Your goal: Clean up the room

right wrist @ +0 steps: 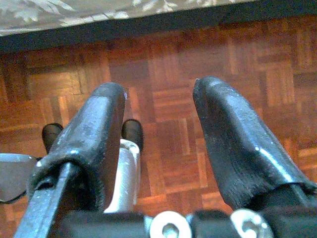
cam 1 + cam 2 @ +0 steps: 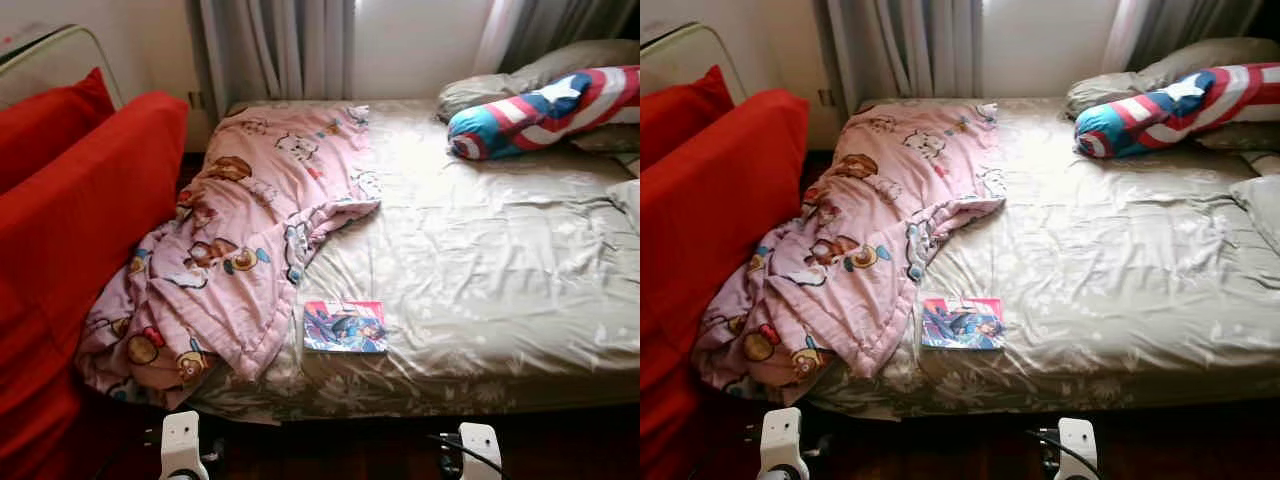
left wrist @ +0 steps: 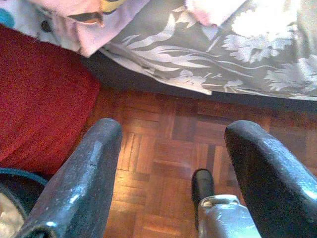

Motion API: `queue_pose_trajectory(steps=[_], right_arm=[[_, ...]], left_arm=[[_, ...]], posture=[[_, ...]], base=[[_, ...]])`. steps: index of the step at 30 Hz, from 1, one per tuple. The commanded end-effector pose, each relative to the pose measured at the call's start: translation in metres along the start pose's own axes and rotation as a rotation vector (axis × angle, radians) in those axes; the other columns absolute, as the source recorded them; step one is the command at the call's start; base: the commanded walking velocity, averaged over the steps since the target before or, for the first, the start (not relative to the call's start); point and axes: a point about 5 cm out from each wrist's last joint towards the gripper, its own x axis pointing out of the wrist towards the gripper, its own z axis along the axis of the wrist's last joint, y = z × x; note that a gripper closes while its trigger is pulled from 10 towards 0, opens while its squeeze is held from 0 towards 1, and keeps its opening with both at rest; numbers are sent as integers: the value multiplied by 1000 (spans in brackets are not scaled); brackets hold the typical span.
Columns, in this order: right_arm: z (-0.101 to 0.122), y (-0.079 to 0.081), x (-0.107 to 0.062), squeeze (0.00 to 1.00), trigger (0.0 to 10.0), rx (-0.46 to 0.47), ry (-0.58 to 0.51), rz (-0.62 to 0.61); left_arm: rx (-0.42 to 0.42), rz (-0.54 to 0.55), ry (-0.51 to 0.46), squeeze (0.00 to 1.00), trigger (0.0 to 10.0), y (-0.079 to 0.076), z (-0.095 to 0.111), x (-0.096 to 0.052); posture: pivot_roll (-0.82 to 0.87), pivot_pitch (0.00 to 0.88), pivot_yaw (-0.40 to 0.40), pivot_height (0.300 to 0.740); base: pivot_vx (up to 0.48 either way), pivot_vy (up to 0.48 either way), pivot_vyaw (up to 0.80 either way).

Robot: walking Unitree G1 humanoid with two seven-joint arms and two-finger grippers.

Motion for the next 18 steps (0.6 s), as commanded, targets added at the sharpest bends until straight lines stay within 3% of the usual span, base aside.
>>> queue_pose_trajectory(steps=[1,5,10,18], right_arm=[[-1,-1,0,0,10000,1,8,-4],[-1,-1,0,0,10000,-32,10,3],[0,-2,0,0,10000,-27,4,2],[3,1,1,0,10000,-14,-4,11]], left_arm=[[-2,10,5,0,10000,0,-2,0],[-18,27,0,0,10000,0,-2,-1],[-15,28,3,0,10000,0,-2,-1],[-17,36,1,0,10000,1,-1,0]], posture=[[-27,54,13,740],[-27,60,10,740],[-25,68,13,740],[-18,70,12,740]], base=[[0,0,0],[263,0,0],[271,0,591],[270,0,0]])
